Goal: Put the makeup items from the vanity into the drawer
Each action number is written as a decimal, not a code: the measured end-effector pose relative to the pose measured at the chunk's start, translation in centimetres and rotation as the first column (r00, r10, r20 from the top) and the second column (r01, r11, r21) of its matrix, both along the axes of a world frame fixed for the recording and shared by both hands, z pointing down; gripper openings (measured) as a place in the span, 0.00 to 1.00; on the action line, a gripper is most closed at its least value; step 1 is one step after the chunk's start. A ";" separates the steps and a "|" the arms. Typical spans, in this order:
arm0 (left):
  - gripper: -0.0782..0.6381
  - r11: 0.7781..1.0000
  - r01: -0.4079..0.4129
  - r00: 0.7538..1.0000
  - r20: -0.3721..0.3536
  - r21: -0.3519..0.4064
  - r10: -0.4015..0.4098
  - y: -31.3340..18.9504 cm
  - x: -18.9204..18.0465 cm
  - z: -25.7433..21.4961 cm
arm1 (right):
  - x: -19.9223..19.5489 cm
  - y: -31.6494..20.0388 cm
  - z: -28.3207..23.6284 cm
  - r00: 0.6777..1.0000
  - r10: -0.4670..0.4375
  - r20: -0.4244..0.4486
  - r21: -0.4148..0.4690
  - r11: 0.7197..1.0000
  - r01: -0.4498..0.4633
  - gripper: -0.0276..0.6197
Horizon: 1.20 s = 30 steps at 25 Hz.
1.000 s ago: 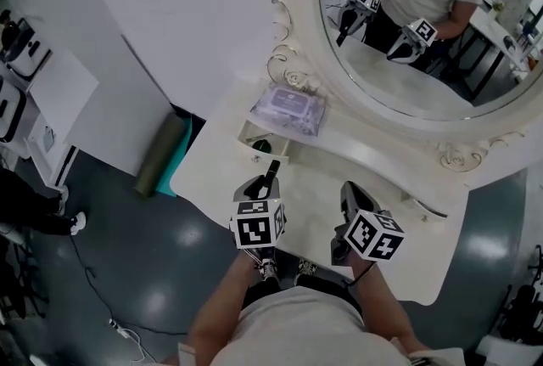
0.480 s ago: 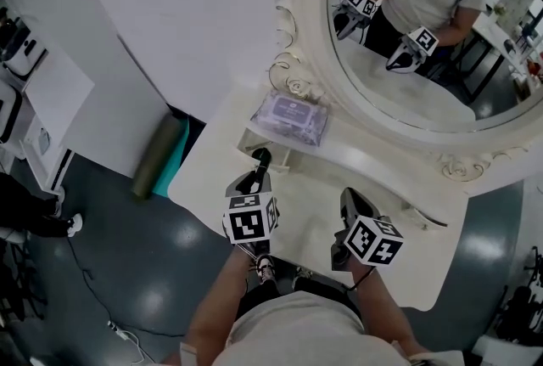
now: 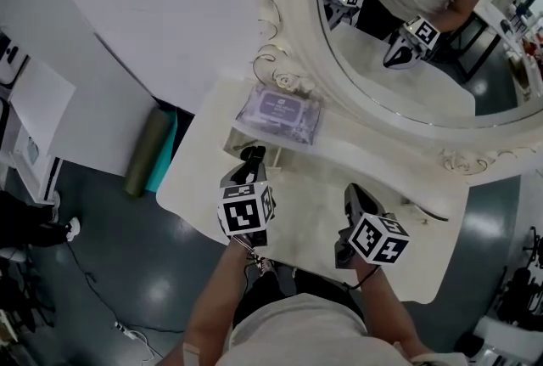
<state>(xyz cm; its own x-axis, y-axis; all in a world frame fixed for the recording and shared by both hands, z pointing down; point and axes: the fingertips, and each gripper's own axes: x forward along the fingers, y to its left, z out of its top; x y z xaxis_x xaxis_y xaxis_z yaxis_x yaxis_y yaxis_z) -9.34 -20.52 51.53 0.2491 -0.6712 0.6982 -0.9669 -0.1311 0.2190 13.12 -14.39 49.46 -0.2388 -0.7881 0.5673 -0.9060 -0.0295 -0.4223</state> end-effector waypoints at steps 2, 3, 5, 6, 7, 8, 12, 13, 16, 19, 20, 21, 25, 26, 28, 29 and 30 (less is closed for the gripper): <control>0.25 1.000 -0.006 1.000 0.000 -0.007 0.006 -0.4 0.4 0.2 | 0.4 0.0 0.3 1.000 0.009 0.000 -0.008 1.000 -0.009 0.07; 0.25 1.000 -0.009 1.000 -0.002 -0.009 0.009 -0.6 0.6 0.3 | 0.6 0.0 0.4 1.000 0.014 0.000 -0.012 1.000 -0.014 0.07; 0.25 1.000 -0.009 1.000 -0.009 -0.013 0.009 -0.9 0.9 0.6 | 1.0 0.1 0.5 1.000 0.023 0.002 -0.017 1.000 -0.023 0.07; 0.25 1.000 -0.007 1.000 -0.015 -0.015 0.007 -1.0 1.0 0.6 | 1.2 0.1 0.5 1.000 0.027 0.002 -0.018 0.999 -0.027 0.07; 0.25 1.000 -0.004 1.000 -0.021 -0.013 0.003 -1.1 1.1 0.7 | 1.3 0.2 0.5 1.000 0.031 0.002 -0.018 0.999 -0.031 0.07; 0.25 1.000 -0.001 1.000 -0.028 -0.008 0.001 -1.2 1.2 0.6 | 1.5 0.2 0.5 0.999 0.034 0.002 -0.018 0.999 -0.034 0.07; 0.29 1.000 -0.012 0.999 -0.030 0.023 0.013 -1.6 1.4 0.3 | 2.2 0.5 0.5 0.999 0.048 -0.005 -0.019 0.999 -0.048 0.07; 0.31 0.999 -0.014 0.999 -0.030 0.030 0.015 -1.6 1.5 0.2 | 2.4 0.6 0.5 0.999 0.050 -0.006 -0.020 0.999 -0.050 0.07; 0.35 0.999 -0.007 0.999 -0.039 0.054 0.009 -1.4 1.4 -0.3 | 2.4 1.0 0.5 0.999 0.051 -0.005 -0.019 0.999 -0.051 0.07; 0.37 0.998 0.007 0.999 -0.042 0.067 -0.004 -0.8 1.0 -0.7 | 2.1 1.2 0.4 0.999 0.040 -0.002 -0.013 0.999 -0.040 0.07; 0.37 0.998 0.010 0.999 -0.039 0.067 -0.008 -0.5 0.8 -0.7 | 1.9 1.3 0.3 0.999 0.035 -0.001 -0.010 0.999 -0.035 0.07; 0.37 0.998 0.015 0.999 -0.036 0.067 -0.013 -0.2 0.6 -0.8 | 1.7 1.4 0.2 1.000 0.031 0.001 -0.007 1.000 -0.031 0.07; 0.37 0.996 0.043 0.999 -0.029 0.077 -0.041 0.8 -0.4 -1.2 | 1.0 2.0 -0.2 1.000 0.014 0.004 0.008 1.000 -0.014 0.07; 0.37 0.996 0.049 0.998 -0.029 0.080 -0.046 1.1 -0.7 -1.4 | 0.8 2.1 -0.3 1.000 0.010 0.004 0.011 1.000 -0.010 0.07; 0.37 0.995 0.057 0.998 -0.033 0.085 -0.054 1.7 -1.0 -1.6 | 0.5 2.6 -0.5 1.000 0.002 0.006 0.016 1.000 -0.002 0.07; 0.37 0.994 0.060 0.998 -0.036 0.087 -0.057 2.1 -1.1 -1.8 | 0.4 2.9 -0.6 1.000 -0.001 0.007 0.019 1.000 0.001 0.07; 0.37 0.994 0.062 0.998 -0.039 0.090 -0.059 2.5 -1.2 -1.9 | 0.2 3.2 -0.8 1.000 -0.004 0.008 0.023 1.000 0.004 0.07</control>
